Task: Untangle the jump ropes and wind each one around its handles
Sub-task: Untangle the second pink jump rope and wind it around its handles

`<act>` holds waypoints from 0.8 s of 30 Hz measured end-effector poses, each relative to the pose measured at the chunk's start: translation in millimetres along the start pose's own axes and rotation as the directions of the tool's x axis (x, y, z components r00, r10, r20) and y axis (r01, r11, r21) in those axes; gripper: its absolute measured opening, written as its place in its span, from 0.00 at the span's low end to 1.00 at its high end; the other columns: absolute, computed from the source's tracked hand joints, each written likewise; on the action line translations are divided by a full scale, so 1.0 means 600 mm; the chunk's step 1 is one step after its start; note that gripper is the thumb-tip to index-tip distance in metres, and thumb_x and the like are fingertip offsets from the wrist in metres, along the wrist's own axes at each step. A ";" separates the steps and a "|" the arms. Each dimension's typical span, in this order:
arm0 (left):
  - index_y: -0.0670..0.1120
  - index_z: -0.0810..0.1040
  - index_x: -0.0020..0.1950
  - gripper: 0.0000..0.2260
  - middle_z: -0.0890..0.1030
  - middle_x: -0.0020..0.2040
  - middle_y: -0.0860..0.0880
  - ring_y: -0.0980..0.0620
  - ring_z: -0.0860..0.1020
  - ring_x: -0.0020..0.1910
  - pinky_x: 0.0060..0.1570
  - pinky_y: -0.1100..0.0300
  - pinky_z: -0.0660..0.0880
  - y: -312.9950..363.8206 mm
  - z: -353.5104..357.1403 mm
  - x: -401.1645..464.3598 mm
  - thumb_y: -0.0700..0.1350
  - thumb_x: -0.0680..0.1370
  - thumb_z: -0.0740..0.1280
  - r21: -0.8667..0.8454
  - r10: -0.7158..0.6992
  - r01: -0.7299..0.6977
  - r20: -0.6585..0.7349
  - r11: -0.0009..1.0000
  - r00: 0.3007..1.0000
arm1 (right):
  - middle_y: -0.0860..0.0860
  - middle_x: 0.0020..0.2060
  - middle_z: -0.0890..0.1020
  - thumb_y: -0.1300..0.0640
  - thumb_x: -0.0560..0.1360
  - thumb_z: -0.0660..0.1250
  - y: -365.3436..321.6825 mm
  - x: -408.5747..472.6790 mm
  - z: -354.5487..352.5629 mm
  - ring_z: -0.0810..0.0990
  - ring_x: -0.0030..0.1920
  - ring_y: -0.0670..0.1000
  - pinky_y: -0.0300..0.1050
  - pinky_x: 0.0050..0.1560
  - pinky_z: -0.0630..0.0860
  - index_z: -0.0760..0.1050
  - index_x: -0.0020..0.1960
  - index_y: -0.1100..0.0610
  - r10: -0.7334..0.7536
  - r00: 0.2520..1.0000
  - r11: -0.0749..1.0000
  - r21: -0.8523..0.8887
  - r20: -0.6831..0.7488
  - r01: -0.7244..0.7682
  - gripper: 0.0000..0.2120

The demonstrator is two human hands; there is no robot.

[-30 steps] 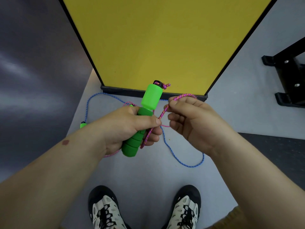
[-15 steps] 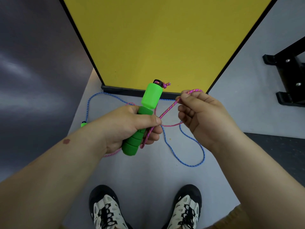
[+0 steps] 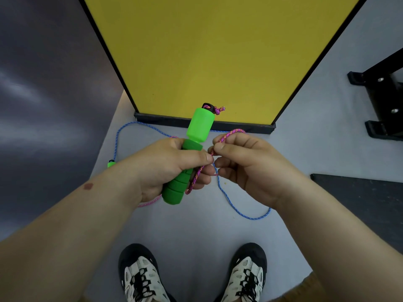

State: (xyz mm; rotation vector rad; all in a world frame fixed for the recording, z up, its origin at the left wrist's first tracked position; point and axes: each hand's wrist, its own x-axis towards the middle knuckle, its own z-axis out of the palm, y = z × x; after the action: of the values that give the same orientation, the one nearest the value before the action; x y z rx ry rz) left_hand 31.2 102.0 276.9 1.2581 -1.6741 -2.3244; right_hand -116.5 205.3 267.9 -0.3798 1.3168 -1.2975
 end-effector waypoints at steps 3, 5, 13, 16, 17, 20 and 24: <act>0.40 0.81 0.50 0.05 0.84 0.40 0.44 0.49 0.82 0.37 0.47 0.51 0.80 0.001 -0.001 0.000 0.41 0.79 0.70 -0.001 -0.001 0.001 -0.002 1.000 1.000 | 0.57 0.43 0.81 0.65 0.77 0.68 0.000 0.001 0.002 0.78 0.35 0.47 0.39 0.38 0.77 0.79 0.50 0.59 -0.032 0.999 0.999 -0.033 -0.027 0.031 0.04; 0.41 0.81 0.50 0.04 0.84 0.40 0.44 0.49 0.83 0.37 0.43 0.54 0.82 0.001 -0.002 0.000 0.41 0.79 0.70 -0.004 0.003 -0.003 -0.002 1.000 1.000 | 0.58 0.44 0.80 0.65 0.77 0.68 -0.001 0.002 0.001 0.78 0.35 0.48 0.39 0.37 0.77 0.80 0.49 0.59 -0.058 0.996 0.998 -0.018 -0.071 0.056 0.03; 0.41 0.79 0.48 0.03 0.84 0.40 0.44 0.48 0.82 0.37 0.37 0.57 0.80 0.000 -0.002 -0.002 0.41 0.79 0.70 0.002 -0.002 0.002 0.009 1.000 1.000 | 0.51 0.38 0.83 0.62 0.77 0.70 -0.020 0.010 -0.021 0.79 0.37 0.49 0.41 0.39 0.78 0.80 0.47 0.57 -0.103 0.939 0.974 0.160 -0.328 0.163 0.02; 0.41 0.79 0.48 0.03 0.83 0.39 0.44 0.49 0.82 0.36 0.35 0.59 0.78 -0.001 -0.001 -0.002 0.40 0.79 0.70 -0.007 0.002 -0.002 0.009 1.000 1.000 | 0.52 0.38 0.83 0.61 0.78 0.70 -0.019 0.010 -0.022 0.79 0.36 0.49 0.41 0.39 0.78 0.80 0.47 0.57 -0.088 0.942 0.972 0.180 -0.324 0.153 0.01; 0.41 0.79 0.48 0.03 0.83 0.39 0.44 0.48 0.82 0.36 0.36 0.58 0.78 -0.001 -0.002 -0.002 0.40 0.79 0.70 -0.005 0.002 -0.002 0.012 1.000 1.000 | 0.52 0.39 0.83 0.60 0.78 0.70 -0.018 0.009 -0.021 0.79 0.36 0.48 0.41 0.39 0.78 0.80 0.47 0.57 -0.083 0.949 0.973 0.180 -0.305 0.143 0.01; 0.41 0.79 0.47 0.03 0.83 0.39 0.44 0.48 0.81 0.36 0.36 0.58 0.78 -0.001 -0.001 0.000 0.40 0.79 0.70 -0.003 0.002 -0.002 0.016 1.000 1.000 | 0.53 0.40 0.83 0.60 0.78 0.69 -0.012 0.005 -0.011 0.79 0.35 0.47 0.40 0.38 0.78 0.79 0.48 0.58 -0.053 0.981 0.984 0.158 -0.188 0.083 0.01; 0.40 0.80 0.48 0.03 0.83 0.38 0.44 0.50 0.81 0.33 0.34 0.59 0.79 0.002 0.000 -0.001 0.39 0.79 0.69 -0.008 0.008 -0.008 0.006 1.000 1.000 | 0.59 0.46 0.80 0.62 0.78 0.68 0.002 -0.001 0.003 0.78 0.34 0.47 0.39 0.38 0.77 0.78 0.52 0.60 -0.015 1.000 0.999 0.041 -0.007 0.015 0.04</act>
State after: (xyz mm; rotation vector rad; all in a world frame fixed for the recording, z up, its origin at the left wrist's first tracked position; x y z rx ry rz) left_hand 31.2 101.8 278.4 1.2417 -1.6670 -2.3298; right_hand -114.0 205.3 267.5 -0.3574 1.2936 -1.3371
